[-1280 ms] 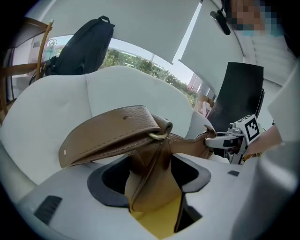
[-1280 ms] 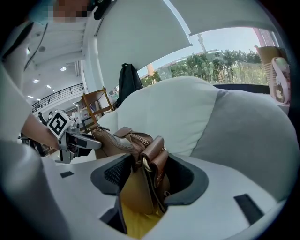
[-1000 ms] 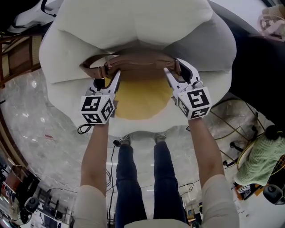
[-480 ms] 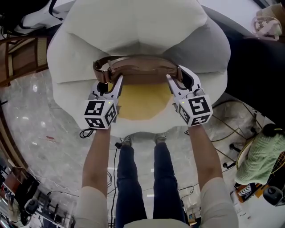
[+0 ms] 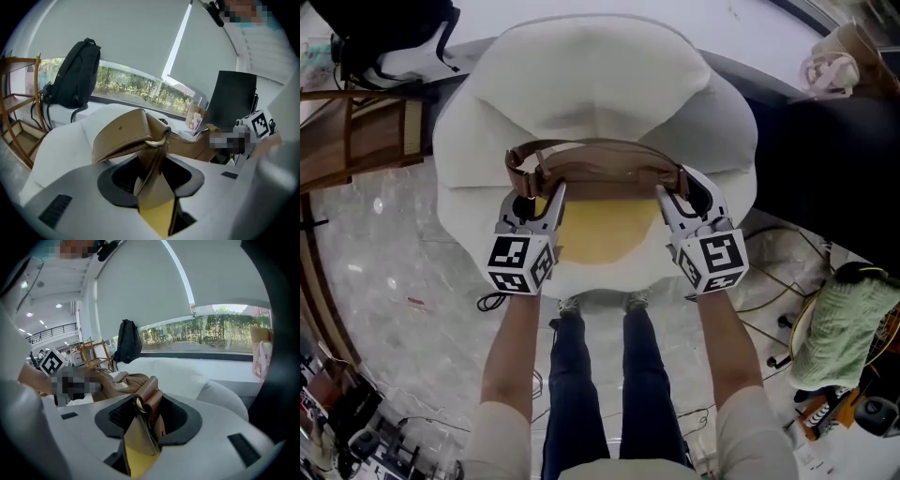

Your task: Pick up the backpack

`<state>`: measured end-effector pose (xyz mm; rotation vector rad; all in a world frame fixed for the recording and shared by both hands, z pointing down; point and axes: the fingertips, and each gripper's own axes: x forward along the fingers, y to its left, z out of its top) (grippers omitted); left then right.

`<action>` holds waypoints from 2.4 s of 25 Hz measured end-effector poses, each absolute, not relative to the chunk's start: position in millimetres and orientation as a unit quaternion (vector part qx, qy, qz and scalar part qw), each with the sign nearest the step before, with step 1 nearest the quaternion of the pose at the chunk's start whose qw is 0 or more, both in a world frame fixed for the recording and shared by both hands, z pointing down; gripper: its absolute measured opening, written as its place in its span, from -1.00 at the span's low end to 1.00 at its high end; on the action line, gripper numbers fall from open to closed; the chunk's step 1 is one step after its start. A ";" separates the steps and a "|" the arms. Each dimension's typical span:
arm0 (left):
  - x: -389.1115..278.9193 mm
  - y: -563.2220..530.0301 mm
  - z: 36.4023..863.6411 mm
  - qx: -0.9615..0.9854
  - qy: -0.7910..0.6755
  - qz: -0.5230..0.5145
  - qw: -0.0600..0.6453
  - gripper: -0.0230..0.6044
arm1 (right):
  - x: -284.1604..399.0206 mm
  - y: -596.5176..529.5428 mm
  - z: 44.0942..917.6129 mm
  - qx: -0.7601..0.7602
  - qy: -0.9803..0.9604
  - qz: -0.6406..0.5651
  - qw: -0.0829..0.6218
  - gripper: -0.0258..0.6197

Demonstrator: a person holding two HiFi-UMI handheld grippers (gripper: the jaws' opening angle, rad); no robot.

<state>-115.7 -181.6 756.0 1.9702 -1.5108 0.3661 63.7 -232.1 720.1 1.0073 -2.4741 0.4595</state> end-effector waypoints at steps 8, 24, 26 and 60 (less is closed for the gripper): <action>-116.0 -176.0 680.4 0.752 -0.575 0.130 0.295 -0.39 | 63.2 -225.2 644.2 0.375 -0.893 0.147 0.200 -0.37; -113.3 -161.1 557.9 0.749 -0.587 0.121 0.282 -0.40 | 65.8 -207.4 517.3 0.380 -0.899 0.121 0.181 -0.37; -115.2 -158.3 540.3 0.748 -0.588 0.120 0.283 -0.40 | 63.6 -205.1 499.0 0.379 -0.899 0.122 0.181 -0.37; -109.2 -146.4 289.2 0.768 -0.601 0.094 0.202 -0.43 | 72.5 -180.0 244.7 0.410 -0.903 0.057 0.115 -0.37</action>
